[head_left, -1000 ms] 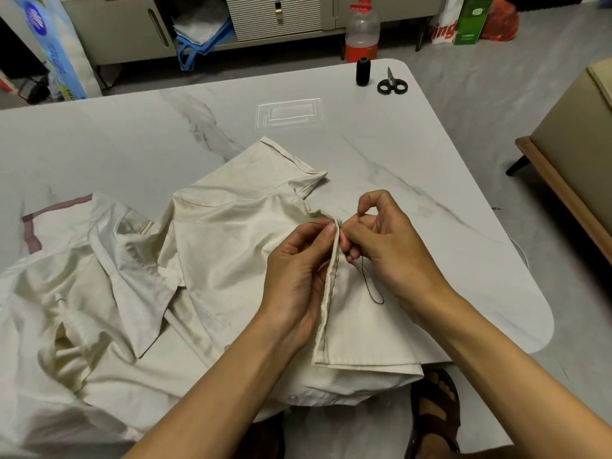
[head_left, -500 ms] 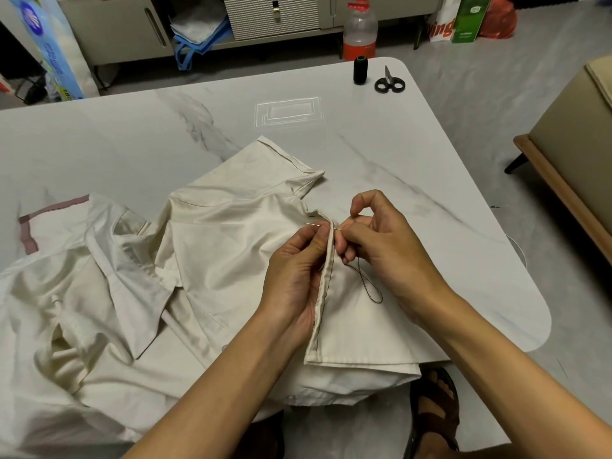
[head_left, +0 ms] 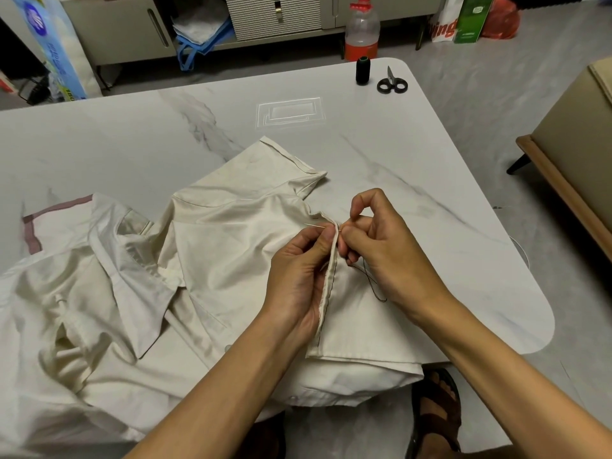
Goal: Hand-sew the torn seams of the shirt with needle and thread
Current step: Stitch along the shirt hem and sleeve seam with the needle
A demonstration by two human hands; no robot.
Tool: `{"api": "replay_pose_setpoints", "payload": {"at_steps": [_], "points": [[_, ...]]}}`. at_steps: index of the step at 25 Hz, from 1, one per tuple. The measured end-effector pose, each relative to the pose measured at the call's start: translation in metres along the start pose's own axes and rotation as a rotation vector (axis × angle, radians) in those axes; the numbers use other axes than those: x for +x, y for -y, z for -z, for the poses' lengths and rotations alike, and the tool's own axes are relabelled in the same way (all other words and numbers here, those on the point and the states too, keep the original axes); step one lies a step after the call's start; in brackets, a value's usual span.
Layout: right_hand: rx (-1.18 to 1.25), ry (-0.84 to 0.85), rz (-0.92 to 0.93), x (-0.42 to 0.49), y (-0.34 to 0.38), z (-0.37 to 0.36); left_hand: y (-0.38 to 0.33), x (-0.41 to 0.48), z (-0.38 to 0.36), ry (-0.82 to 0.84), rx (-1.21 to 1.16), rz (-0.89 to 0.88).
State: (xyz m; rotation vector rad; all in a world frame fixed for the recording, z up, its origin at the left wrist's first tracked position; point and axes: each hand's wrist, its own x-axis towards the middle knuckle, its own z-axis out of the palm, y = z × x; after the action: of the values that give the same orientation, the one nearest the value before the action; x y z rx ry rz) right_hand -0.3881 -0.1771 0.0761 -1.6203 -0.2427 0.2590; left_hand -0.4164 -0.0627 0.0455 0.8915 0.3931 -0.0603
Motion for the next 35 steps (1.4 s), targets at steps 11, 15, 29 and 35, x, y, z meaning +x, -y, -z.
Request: {"api": "replay_pose_setpoints", "payload": {"at_steps": [11, 15, 29, 35], "points": [[-0.710, -0.219, 0.358, -0.010, -0.005, 0.010, 0.000, 0.007, -0.005, -0.105, 0.019, -0.084], [-0.964, -0.204, 0.397, -0.023, -0.012, 0.016, 0.001, 0.011, -0.016, -0.048, 0.050, -0.075], [-0.854, -0.275, 0.133, -0.011, -0.018, 0.049, 0.008, 0.019, -0.030, -0.122, 0.313, -0.109], [-0.606, -0.178, -0.158, 0.001, -0.024, 0.068, -0.019, 0.023, -0.026, -0.112, -0.042, -0.229]]}}
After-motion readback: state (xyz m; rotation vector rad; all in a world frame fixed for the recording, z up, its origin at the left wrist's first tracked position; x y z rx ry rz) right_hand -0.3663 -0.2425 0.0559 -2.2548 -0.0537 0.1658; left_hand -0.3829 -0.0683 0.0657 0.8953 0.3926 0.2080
